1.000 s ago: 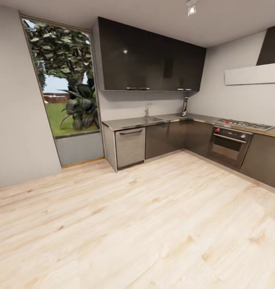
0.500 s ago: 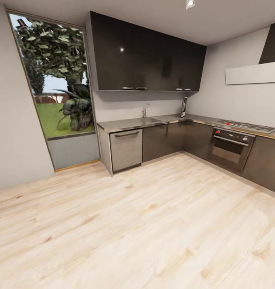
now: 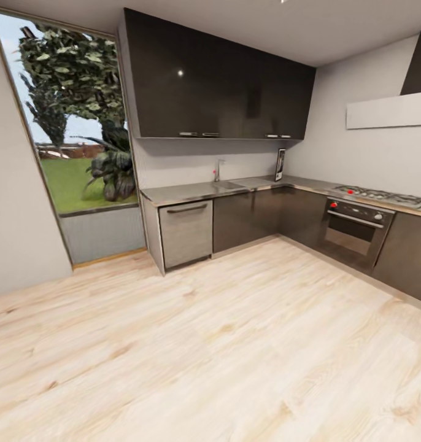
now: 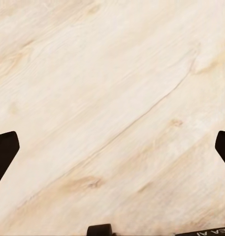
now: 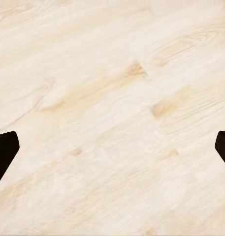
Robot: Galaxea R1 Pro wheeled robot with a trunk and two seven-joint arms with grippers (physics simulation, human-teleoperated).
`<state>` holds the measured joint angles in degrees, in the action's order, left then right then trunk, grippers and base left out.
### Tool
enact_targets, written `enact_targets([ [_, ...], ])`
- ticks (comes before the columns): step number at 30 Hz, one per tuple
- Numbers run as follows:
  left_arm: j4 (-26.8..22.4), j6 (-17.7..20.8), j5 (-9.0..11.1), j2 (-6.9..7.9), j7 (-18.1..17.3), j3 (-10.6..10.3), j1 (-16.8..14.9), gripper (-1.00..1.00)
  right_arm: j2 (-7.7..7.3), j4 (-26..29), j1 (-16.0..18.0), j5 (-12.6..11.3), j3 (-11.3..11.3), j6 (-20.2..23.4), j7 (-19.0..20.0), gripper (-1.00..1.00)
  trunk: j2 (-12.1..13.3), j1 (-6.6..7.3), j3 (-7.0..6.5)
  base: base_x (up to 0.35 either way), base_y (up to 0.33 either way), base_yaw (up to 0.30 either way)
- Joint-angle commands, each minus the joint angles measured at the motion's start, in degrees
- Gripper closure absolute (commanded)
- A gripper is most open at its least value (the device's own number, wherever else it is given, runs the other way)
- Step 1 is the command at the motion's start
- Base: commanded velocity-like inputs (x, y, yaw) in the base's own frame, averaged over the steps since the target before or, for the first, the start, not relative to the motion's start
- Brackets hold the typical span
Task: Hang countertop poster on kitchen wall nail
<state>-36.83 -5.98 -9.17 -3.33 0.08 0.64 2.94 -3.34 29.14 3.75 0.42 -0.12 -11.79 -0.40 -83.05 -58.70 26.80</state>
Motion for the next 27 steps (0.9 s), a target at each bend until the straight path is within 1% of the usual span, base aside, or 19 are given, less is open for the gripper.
enact_targets([
  [1,-0.08,-0.09,-0.5,-0.02,0.01,0.07,0.0,-1.0,-0.04,-0.04,0.03,0.03,-0.07,-0.17,-0.04,-1.0,-0.02,-0.03,0.05,0.313,-0.177,0.0],
  [27,-0.08,-0.09,-0.5,-0.01,0.01,0.12,0.0,-1.0,-0.06,-0.04,0.03,0.02,-0.05,-0.16,-0.04,-1.0,-0.02,-0.03,0.05,0.313,-0.177,0.0],
])
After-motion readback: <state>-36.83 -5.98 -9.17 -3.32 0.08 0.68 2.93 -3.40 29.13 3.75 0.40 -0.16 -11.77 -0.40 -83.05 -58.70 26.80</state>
